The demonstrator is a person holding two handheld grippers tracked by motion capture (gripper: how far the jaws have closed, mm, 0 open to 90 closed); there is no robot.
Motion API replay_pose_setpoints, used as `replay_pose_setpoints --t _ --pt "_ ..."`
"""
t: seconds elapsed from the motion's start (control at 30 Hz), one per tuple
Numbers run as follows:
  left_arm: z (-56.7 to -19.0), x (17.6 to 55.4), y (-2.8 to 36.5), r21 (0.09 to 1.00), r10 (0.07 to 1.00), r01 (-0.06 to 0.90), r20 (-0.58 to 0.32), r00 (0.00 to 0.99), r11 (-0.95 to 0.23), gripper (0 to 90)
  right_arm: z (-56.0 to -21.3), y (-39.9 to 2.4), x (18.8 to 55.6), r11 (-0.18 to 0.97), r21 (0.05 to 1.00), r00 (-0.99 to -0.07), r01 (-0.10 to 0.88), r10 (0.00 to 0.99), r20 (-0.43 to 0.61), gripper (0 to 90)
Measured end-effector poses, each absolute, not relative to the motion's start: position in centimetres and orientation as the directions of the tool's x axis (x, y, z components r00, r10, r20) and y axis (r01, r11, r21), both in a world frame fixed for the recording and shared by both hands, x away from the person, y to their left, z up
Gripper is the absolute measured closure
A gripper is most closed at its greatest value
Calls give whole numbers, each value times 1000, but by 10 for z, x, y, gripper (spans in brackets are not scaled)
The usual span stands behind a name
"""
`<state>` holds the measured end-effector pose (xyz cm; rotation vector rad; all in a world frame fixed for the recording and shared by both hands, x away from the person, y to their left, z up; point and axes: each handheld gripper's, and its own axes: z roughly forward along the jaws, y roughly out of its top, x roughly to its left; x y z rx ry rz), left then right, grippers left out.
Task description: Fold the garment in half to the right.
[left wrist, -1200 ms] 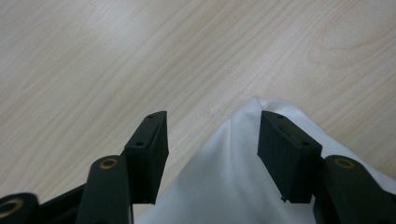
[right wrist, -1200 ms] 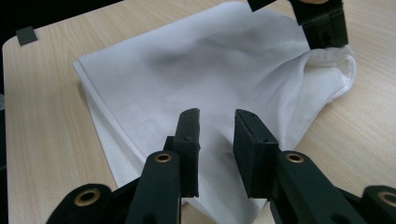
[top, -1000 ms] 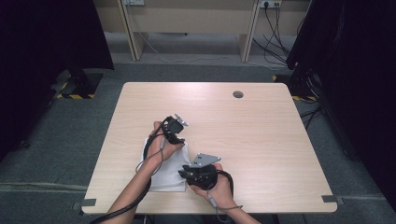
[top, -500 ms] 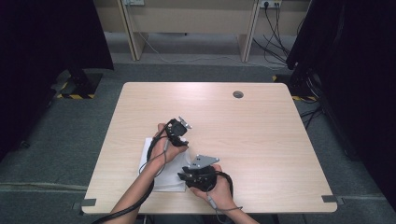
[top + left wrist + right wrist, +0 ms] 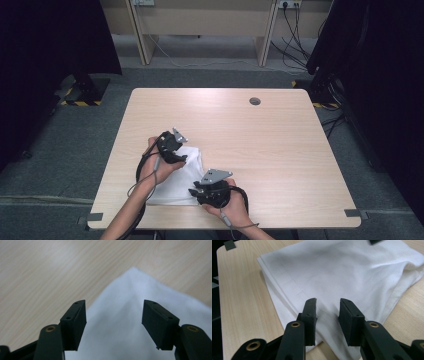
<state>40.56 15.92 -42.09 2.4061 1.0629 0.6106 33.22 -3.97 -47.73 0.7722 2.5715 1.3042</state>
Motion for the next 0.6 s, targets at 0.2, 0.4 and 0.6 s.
replay_pose_setpoints --t 0.2,0.4,0.6 --pt "-428 377 187 551 782 593 196 591 -586 352 -478 -39 332 496 783 -854 376 513 86 673" --pt "-441 344 205 521 797 634 165 581 -571 352 -478 -40 333 495 780 -851 383 517 90 673" --pt "-452 330 209 533 810 645 142 569 -547 373 -478 -39 333 503 777 -853 379 516 82 672"
